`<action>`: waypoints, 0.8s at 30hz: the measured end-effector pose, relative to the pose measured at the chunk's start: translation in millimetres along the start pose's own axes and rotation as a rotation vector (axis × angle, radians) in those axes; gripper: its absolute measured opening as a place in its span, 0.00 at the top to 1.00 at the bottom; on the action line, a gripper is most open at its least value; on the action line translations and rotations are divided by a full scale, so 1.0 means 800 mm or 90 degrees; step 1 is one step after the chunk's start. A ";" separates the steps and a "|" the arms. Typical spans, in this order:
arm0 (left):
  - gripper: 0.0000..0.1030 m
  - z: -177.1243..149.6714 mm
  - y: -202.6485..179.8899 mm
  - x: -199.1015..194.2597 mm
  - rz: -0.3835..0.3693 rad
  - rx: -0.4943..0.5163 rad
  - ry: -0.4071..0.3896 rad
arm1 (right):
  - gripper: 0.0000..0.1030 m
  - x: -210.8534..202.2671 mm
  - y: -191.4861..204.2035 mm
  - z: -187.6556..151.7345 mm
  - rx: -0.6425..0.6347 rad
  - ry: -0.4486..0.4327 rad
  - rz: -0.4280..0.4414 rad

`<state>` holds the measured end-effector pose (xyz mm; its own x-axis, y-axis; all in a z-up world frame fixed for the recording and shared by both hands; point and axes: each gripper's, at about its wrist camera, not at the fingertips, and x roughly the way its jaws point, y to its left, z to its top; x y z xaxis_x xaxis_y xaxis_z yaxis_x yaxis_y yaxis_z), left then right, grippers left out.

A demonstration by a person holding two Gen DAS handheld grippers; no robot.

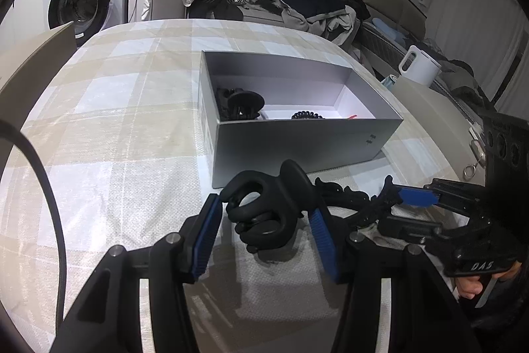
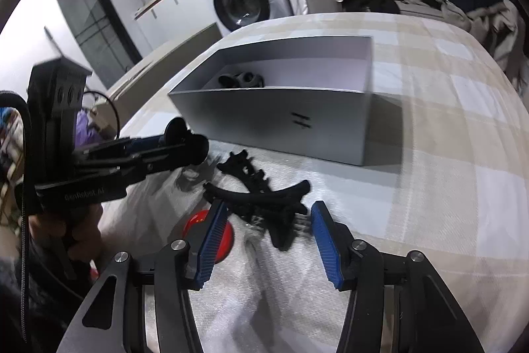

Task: Organize jewelry
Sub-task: 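Carry the claw clip and comb clip over the grey box with both tools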

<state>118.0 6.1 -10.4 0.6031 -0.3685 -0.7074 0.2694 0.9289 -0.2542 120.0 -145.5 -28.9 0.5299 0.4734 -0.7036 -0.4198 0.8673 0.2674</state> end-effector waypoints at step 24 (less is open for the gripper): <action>0.53 0.006 -0.006 -0.022 0.006 0.016 -0.043 | 0.65 -0.031 -0.005 0.003 0.008 -0.072 0.015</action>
<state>109.9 7.5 6.5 0.6548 -0.3623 -0.6633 0.2815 0.9314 -0.2308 110.3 -159.9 -11.1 0.6002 0.5075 -0.6182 -0.4238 0.8573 0.2923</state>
